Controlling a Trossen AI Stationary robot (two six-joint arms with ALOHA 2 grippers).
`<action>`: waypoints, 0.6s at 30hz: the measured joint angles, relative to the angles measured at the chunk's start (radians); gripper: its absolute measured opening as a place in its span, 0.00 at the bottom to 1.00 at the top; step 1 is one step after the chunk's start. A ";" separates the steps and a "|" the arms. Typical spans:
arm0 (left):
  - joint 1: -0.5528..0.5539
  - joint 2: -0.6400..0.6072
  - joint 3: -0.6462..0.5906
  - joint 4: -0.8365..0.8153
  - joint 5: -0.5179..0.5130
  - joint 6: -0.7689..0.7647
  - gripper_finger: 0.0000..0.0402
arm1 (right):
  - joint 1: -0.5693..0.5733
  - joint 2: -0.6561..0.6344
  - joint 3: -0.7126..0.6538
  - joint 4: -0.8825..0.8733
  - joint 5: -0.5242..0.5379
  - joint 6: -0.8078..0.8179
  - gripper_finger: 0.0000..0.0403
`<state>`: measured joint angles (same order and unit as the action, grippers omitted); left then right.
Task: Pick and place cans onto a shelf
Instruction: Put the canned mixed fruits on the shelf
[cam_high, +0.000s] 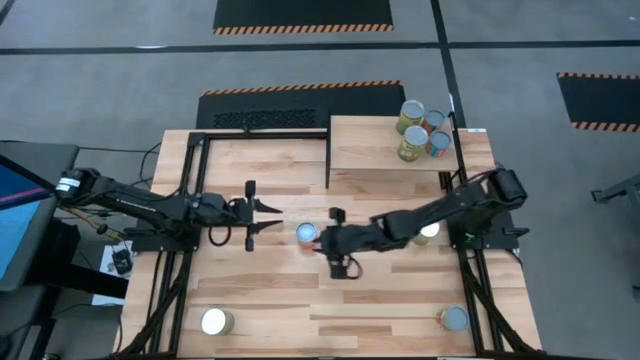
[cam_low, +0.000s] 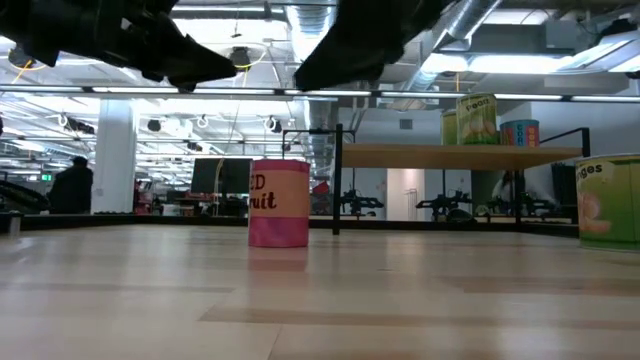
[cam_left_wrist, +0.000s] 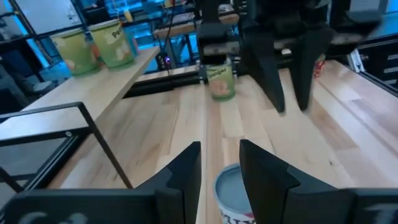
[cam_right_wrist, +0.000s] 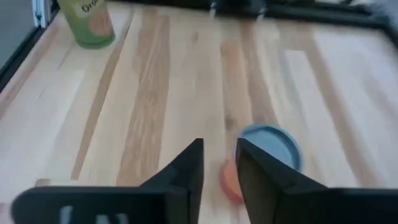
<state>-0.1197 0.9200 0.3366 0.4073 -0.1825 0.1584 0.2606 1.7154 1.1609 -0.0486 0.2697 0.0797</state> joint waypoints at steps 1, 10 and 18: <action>0.003 0.000 0.000 0.001 0.001 -0.001 0.25 | -0.010 0.023 0.033 -0.040 -0.014 -0.001 0.32; 0.022 0.014 -0.003 -0.010 0.001 -0.006 0.25 | -0.071 0.217 0.295 -0.348 -0.030 -0.084 0.46; 0.022 0.016 -0.002 -0.032 -0.006 -0.014 0.25 | -0.094 0.306 0.406 -0.496 -0.065 -0.115 0.46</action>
<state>-0.0975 0.9363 0.3344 0.3756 -0.1883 0.1441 0.1665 2.0212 1.5665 -0.5448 0.2043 -0.0353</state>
